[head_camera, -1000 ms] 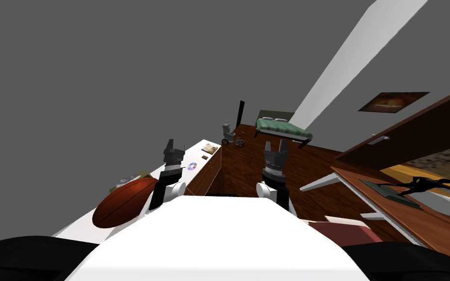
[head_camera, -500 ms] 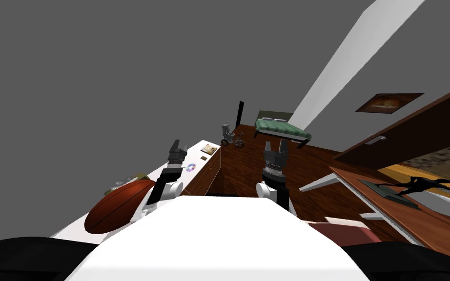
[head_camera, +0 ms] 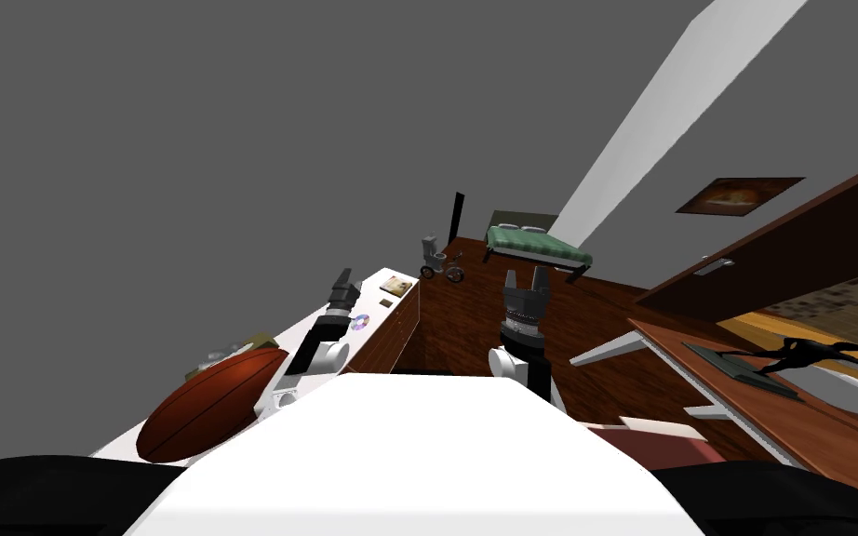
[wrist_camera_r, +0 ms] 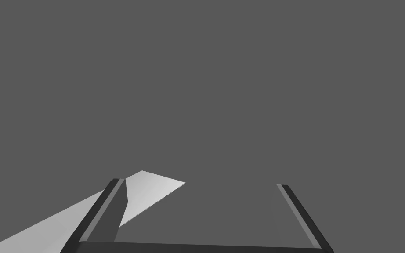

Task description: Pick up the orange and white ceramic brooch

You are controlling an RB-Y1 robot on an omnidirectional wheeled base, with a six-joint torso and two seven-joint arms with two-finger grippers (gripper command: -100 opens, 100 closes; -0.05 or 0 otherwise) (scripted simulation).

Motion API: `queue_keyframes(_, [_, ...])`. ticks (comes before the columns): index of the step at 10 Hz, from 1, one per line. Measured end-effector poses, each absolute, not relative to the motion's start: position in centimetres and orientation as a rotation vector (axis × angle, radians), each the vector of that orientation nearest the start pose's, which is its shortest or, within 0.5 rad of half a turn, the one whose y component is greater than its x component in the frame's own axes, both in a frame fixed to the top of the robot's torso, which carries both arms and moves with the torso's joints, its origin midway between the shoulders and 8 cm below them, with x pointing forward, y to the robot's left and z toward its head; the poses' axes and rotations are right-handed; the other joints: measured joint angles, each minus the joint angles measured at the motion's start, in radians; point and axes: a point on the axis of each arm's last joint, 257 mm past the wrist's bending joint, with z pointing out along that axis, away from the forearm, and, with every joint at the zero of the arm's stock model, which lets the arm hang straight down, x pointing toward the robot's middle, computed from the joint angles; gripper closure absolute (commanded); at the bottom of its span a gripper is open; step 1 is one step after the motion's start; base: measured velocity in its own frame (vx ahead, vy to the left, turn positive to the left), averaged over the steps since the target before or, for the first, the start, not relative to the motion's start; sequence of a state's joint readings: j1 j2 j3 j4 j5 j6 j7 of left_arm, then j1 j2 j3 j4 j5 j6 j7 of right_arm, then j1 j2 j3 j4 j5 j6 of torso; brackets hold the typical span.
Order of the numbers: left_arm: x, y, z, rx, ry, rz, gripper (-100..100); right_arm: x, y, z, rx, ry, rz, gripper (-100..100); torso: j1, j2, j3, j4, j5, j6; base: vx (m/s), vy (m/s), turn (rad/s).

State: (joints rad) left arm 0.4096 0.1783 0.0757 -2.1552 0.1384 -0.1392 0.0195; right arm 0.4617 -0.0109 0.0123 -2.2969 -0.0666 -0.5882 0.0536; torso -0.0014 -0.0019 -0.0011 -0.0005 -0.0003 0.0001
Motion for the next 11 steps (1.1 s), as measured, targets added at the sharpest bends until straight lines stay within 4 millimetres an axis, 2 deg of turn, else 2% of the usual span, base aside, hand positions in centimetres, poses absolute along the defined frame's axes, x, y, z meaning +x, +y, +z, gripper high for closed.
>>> queue_keyframes(11, [45.5, 33.6, -15.7, -1.16, 1.161, -1.091, -100, 32.6, -27.5, 5.9, 0.563, 0.492, 1.348, 0, 0.0, -0.001, -0.001, 0.0, 0.0, 0.0, 0.038, -0.024, -0.015])
